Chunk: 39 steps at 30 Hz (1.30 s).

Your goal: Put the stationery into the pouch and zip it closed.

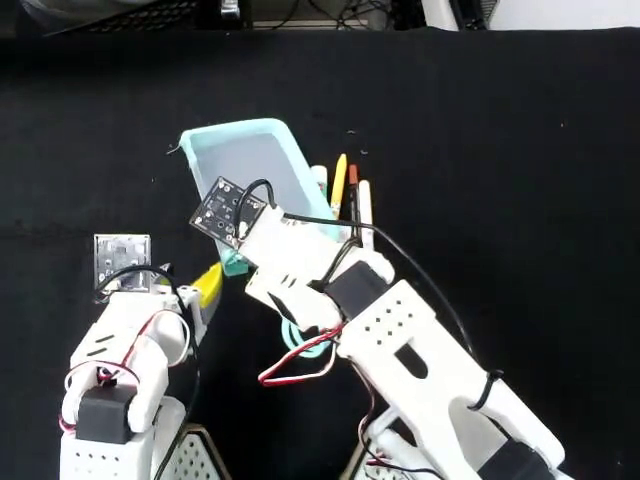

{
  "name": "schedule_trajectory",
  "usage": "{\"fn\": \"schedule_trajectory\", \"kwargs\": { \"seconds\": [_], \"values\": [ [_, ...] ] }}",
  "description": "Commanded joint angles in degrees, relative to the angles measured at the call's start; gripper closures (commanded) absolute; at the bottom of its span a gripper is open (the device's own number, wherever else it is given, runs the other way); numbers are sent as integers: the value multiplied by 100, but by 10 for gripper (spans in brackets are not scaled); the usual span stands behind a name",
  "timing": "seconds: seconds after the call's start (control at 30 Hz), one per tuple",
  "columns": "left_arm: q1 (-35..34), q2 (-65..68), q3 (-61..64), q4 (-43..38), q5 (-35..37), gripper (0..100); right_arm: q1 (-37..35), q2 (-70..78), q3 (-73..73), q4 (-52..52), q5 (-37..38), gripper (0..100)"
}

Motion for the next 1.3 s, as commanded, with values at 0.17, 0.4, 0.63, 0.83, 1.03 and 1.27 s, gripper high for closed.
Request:
{"fn": "schedule_trajectory", "kwargs": {
  "seconds": [0.17, 0.4, 0.63, 0.83, 1.03, 1.27],
  "values": [
    [541, -9, -31, -440, -273, 796, 53, -207, -374, -9, 35, 986],
    [242, -9, 541, -1152, -281, 798, 53, -207, -374, 18, 35, 986],
    [233, -9, 620, -1292, -281, 798, 44, -207, -374, 18, 35, 986],
    [233, -9, 919, -1574, -299, 798, 44, -207, -365, 18, 35, 986],
    [242, -9, 866, -1609, -308, 926, 44, -207, -356, 18, 35, 986],
    [532, -9, 892, -1767, -422, 972, 44, -215, -119, -9, 35, 986]
  ]
}}
